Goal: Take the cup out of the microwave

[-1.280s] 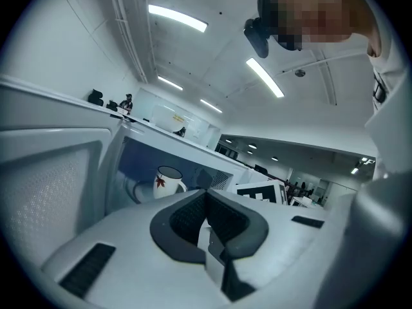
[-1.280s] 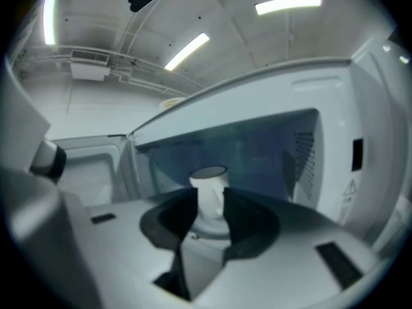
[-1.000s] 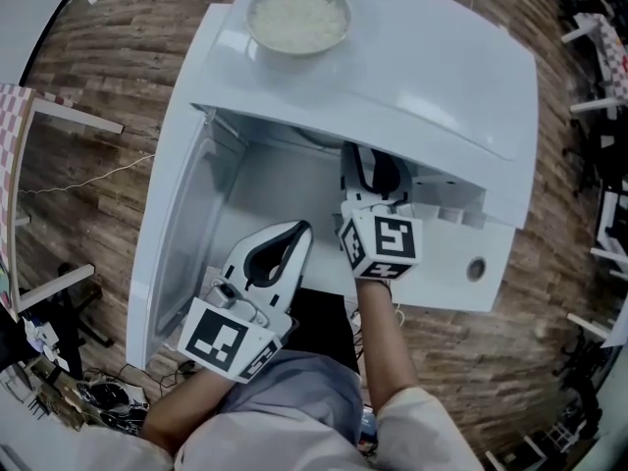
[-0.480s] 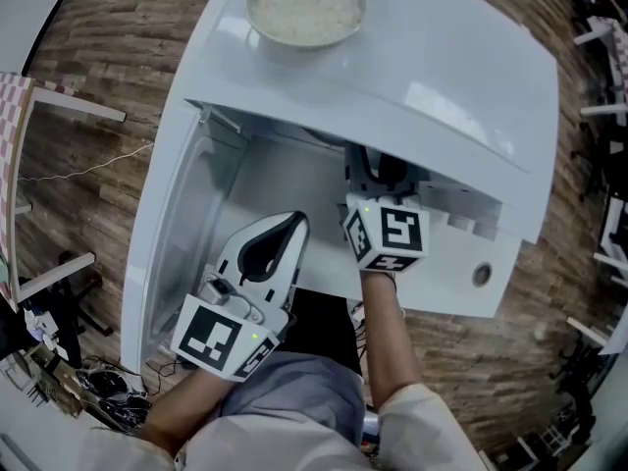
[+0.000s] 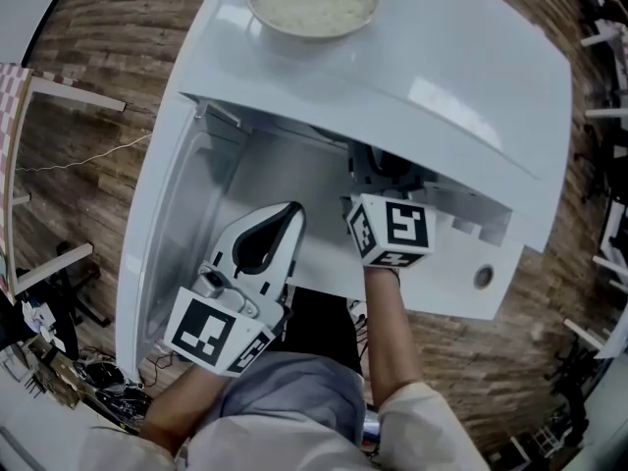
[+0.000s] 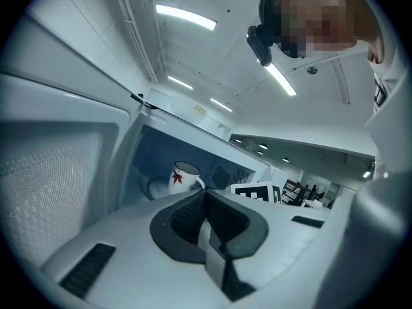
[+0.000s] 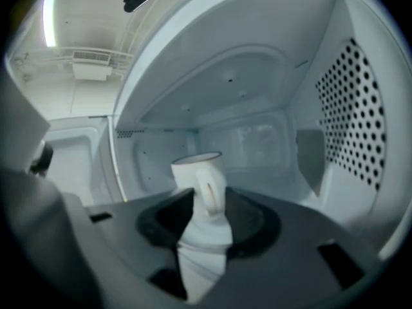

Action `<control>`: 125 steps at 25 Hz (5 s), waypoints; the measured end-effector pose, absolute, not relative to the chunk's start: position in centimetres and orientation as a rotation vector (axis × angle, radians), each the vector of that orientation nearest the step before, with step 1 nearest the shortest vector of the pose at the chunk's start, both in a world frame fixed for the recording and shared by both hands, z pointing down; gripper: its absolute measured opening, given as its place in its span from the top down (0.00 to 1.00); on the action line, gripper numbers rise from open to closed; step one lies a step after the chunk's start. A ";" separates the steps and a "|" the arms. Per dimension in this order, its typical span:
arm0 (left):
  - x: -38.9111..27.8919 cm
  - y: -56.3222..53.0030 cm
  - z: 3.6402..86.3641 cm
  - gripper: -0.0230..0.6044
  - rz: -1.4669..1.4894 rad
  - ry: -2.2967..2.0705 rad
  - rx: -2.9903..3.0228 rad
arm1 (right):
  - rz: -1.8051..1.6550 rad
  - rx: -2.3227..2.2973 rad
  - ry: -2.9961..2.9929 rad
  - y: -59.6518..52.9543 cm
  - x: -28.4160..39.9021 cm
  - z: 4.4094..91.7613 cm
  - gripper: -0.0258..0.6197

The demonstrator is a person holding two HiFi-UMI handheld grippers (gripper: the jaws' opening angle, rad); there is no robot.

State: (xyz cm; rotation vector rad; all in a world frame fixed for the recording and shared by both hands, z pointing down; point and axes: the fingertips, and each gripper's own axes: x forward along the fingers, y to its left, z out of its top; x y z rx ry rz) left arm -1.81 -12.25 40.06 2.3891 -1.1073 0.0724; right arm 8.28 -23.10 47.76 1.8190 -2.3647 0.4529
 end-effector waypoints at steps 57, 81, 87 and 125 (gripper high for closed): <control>-3.5 -13.2 40.4 0.94 0.050 -1.154 2.343 | 0.149 1.910 -2.277 -21.8 9.2 44.9 0.85; -2.8 -11.4 39.0 0.94 0.024 -1.056 2.389 | 0.193 1.858 -2.279 -16.3 7.9 44.3 0.85; -1.4 -9.6 38.7 0.94 0.030 -0.978 2.413 | 0.235 1.856 -2.250 -14.9 7.8 44.2 0.85; -4.5 -4.7 34.8 0.94 -0.037 -0.880 2.451 | 0.246 1.872 -2.291 -3.1 5.1 38.4 0.85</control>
